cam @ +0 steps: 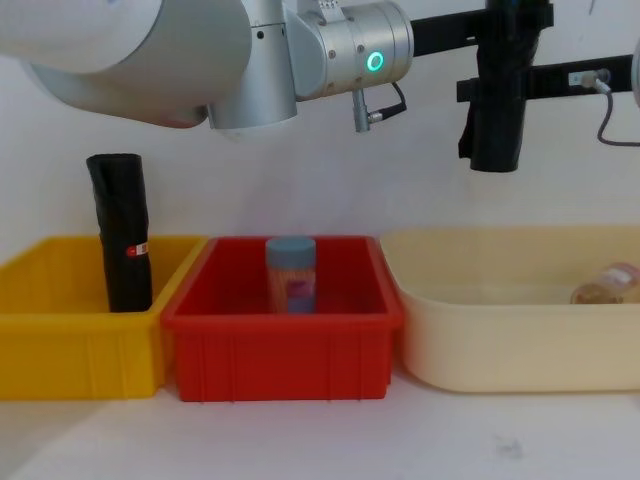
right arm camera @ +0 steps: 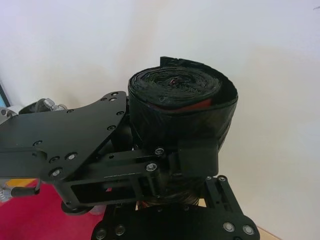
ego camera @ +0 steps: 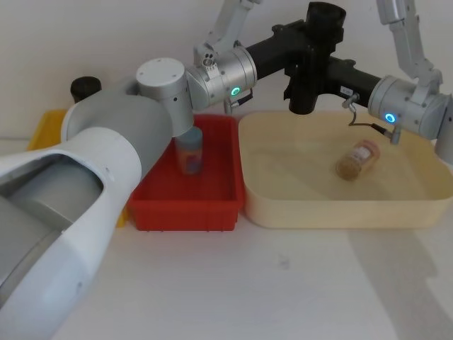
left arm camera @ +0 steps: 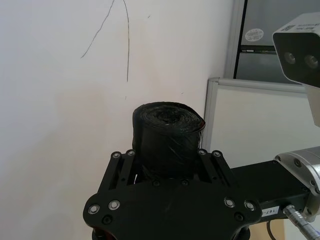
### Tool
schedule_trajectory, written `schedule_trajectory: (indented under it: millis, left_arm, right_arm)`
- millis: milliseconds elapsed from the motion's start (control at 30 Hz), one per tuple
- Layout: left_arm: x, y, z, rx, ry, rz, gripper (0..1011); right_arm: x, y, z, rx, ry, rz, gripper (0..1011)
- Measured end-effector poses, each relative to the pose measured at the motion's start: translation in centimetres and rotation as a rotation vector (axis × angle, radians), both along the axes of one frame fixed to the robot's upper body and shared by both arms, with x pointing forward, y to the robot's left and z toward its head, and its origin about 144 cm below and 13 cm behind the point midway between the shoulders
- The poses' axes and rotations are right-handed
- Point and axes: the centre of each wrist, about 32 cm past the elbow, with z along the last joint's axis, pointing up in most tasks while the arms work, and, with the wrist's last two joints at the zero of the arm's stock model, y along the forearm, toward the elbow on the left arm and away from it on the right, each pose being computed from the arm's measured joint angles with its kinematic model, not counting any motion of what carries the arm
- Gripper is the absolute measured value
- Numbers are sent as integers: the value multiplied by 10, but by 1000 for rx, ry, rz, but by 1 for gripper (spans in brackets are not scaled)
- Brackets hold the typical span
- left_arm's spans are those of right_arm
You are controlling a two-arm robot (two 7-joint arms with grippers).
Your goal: Pick up the garbage bag with the one hand and transfer it to the other hand.
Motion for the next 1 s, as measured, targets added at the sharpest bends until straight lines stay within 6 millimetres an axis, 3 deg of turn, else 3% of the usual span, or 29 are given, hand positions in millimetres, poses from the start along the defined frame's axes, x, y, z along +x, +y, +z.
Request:
schedule_trajectory:
  millis: [100, 500, 667, 1000]
  left_arm:
    - [0, 0, 0, 0, 0, -1, 494]
    - [0, 0, 0, 0, 0, -1, 875]
    - [0, 0, 0, 0, 0, 0, 986]
    - [0, 0, 0, 0, 0, 0, 1002]
  right_arm:
    - [0, 0, 0, 0, 0, 0, 565]
    - [0, -1, 0, -1, -3, -6, 562]
    - [0, -5, 0, -4, -3, -39, 563]
    - [4, -22, -2, -4, 25, -144, 562]
